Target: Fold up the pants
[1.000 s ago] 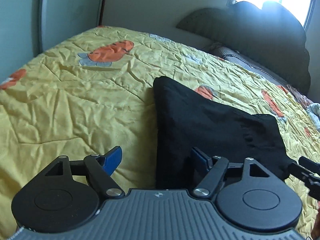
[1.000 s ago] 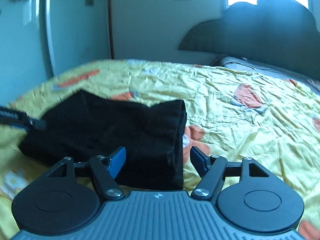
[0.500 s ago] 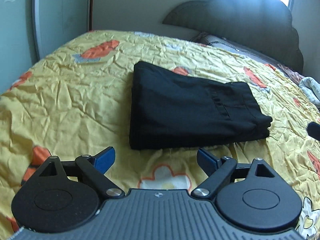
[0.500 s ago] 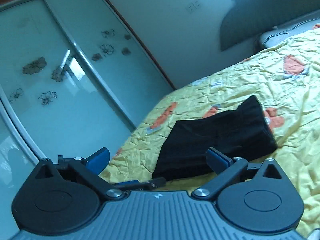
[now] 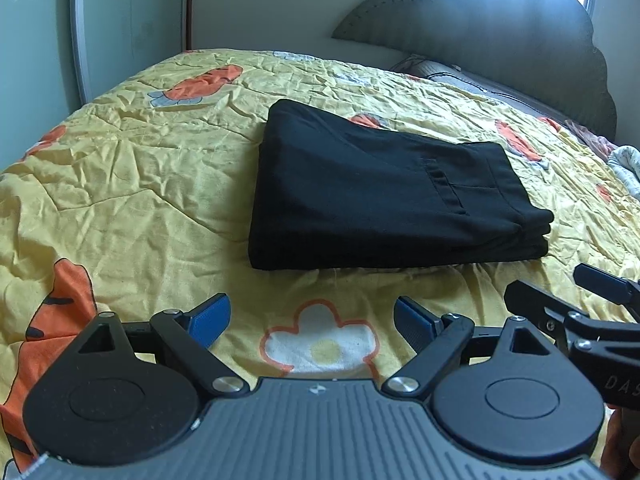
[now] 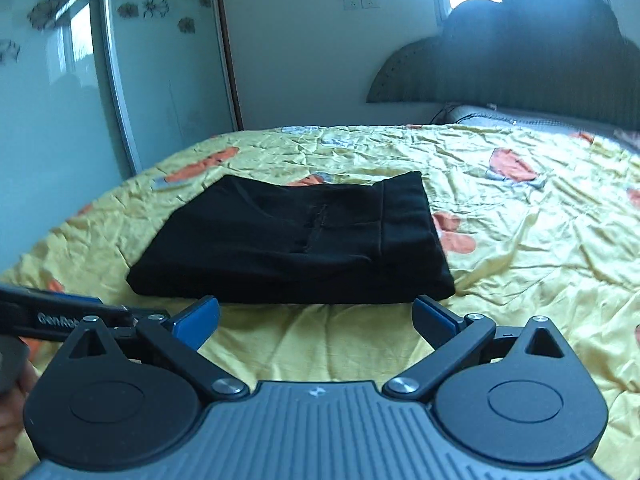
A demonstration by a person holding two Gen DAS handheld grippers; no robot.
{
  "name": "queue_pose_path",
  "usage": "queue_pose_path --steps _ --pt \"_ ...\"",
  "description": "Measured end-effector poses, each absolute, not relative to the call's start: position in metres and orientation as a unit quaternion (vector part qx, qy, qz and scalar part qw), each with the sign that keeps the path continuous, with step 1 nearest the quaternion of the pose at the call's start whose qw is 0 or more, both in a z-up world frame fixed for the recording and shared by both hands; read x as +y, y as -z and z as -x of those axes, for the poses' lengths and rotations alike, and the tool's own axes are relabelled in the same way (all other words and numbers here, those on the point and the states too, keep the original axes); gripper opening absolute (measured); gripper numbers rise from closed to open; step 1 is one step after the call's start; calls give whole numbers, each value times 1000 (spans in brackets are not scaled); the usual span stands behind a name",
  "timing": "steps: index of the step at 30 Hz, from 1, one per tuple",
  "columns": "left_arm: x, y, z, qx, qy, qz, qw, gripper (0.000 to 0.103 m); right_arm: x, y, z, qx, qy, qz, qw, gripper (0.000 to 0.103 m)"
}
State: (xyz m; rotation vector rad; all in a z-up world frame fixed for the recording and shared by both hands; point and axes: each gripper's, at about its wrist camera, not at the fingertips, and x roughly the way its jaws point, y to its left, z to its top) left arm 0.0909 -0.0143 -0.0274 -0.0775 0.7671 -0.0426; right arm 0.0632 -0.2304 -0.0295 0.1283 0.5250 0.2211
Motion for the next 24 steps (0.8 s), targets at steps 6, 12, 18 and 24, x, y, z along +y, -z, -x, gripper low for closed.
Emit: queue_pose_path --steps 6,12,18,24 --pt "-15 37 -93 374 -2 40 926 91 -235 42 -69 272 -94 -54 956 103" --pt "-18 41 -92 368 -11 29 929 92 -236 50 -69 282 -97 -56 953 103" --pt "-21 45 -90 363 -13 19 932 93 -233 56 -68 291 -101 -56 950 103" --pt "-24 48 -88 356 -16 11 934 95 -233 59 -67 295 -100 -58 948 103"
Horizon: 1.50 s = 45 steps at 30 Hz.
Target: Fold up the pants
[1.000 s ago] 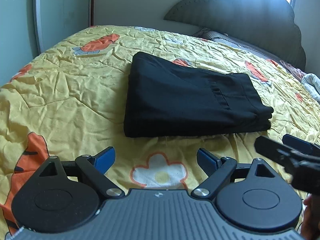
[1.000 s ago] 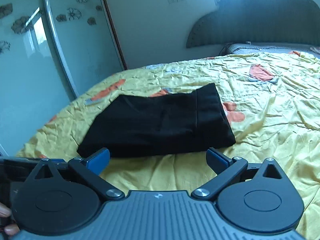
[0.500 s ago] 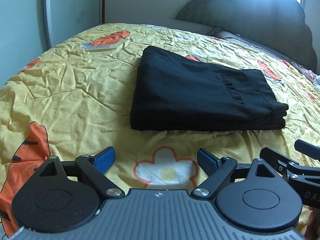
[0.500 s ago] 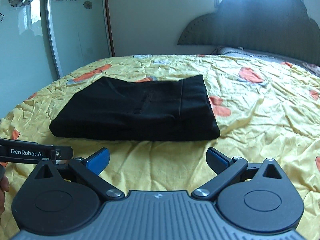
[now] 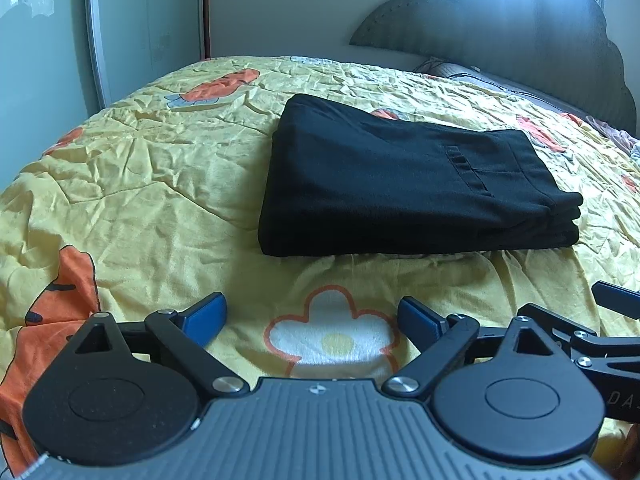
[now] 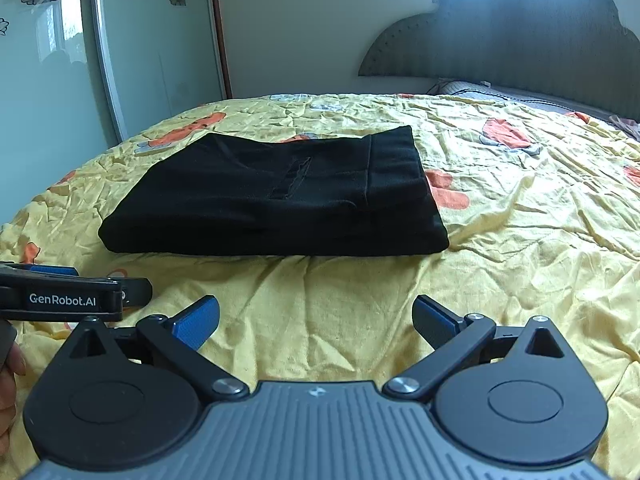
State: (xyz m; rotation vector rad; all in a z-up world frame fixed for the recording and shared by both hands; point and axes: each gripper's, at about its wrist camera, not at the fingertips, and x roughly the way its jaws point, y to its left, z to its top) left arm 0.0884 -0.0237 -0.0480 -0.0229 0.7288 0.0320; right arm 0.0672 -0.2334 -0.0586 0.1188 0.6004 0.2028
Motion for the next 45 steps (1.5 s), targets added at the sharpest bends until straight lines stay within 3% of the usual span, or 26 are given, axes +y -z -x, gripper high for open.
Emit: queue_pose_path --steps 18,45 --pt "-28 56 -84 336 -22 -9 941 103 -234 64 -69 314 -105 -48 942 103" --pt "-29 57 -85 332 -22 -10 943 103 -228 66 -71 324 -87 -28 942 103"
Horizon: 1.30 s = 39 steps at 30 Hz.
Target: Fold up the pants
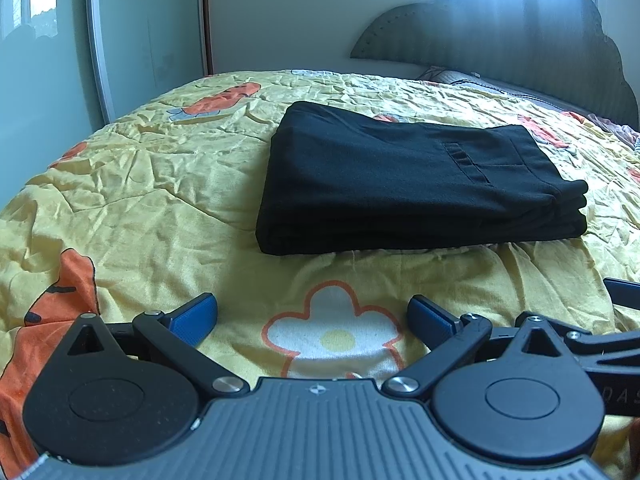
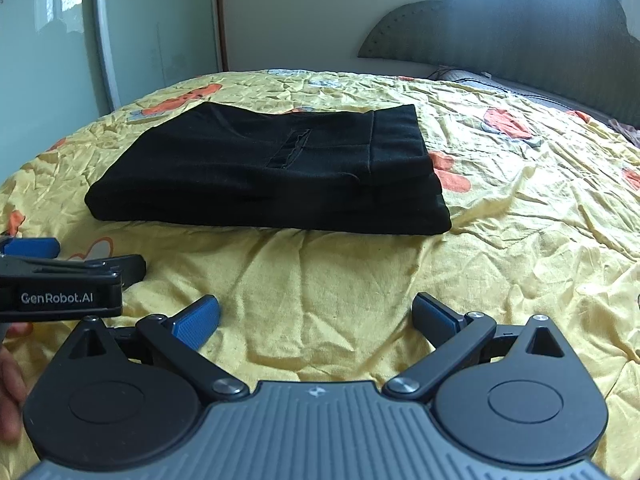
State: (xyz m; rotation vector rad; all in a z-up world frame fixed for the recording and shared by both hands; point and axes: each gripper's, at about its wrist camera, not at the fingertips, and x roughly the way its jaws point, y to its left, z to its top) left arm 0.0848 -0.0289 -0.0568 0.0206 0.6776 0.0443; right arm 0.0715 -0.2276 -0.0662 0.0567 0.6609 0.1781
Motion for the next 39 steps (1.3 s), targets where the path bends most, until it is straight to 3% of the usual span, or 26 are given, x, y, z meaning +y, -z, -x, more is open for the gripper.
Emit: queue_pose_path --steps 39 --pt "-28 57 -85 332 -17 -13 943 103 -229 66 -73 325 -72 -33 943 103"
